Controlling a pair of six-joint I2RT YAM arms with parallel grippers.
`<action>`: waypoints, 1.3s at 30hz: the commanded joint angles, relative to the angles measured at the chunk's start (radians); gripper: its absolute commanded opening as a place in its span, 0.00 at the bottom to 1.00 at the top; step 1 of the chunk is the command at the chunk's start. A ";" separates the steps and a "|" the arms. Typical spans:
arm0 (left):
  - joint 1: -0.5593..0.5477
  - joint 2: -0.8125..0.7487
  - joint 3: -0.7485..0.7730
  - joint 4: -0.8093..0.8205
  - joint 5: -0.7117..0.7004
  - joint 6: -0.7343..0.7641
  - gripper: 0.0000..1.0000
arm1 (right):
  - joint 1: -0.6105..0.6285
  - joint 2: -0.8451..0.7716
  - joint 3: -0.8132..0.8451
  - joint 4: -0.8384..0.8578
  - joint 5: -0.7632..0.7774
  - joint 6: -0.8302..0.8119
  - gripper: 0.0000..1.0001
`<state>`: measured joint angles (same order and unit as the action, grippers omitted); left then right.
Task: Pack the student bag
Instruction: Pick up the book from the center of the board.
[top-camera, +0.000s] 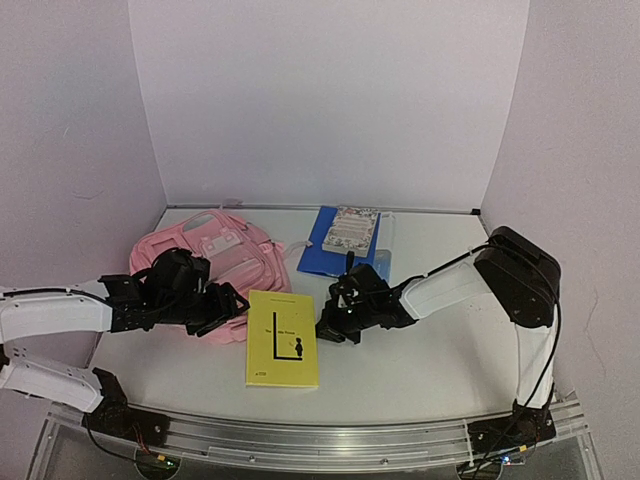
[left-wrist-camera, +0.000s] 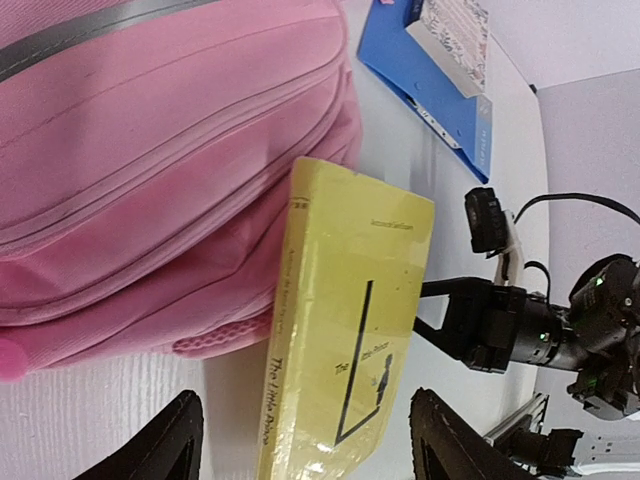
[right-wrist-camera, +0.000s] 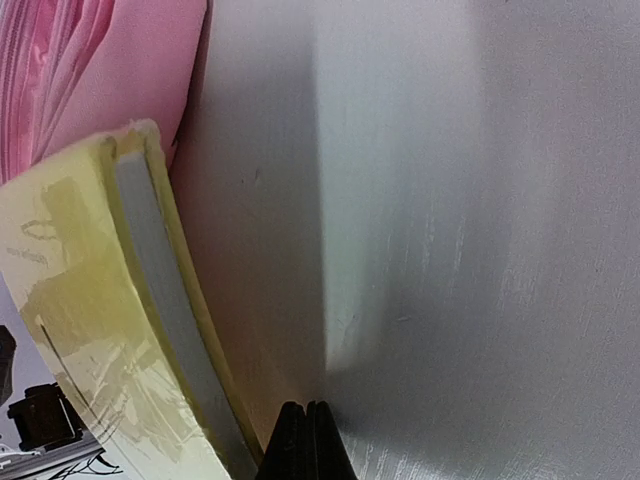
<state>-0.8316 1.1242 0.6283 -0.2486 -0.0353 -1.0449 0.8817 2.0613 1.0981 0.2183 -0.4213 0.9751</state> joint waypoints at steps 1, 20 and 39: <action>0.021 -0.038 -0.060 0.009 0.079 -0.028 0.72 | 0.008 0.022 0.022 0.007 0.027 0.011 0.00; 0.023 0.237 -0.135 0.414 0.312 -0.030 0.71 | 0.009 0.011 0.040 0.007 0.022 0.015 0.00; 0.023 0.094 -0.163 0.574 0.331 0.087 0.00 | 0.003 -0.229 -0.031 -0.056 0.154 -0.043 0.12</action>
<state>-0.8099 1.2797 0.4335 0.2920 0.2929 -1.0281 0.8825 1.9897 1.0794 0.1889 -0.3496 0.9716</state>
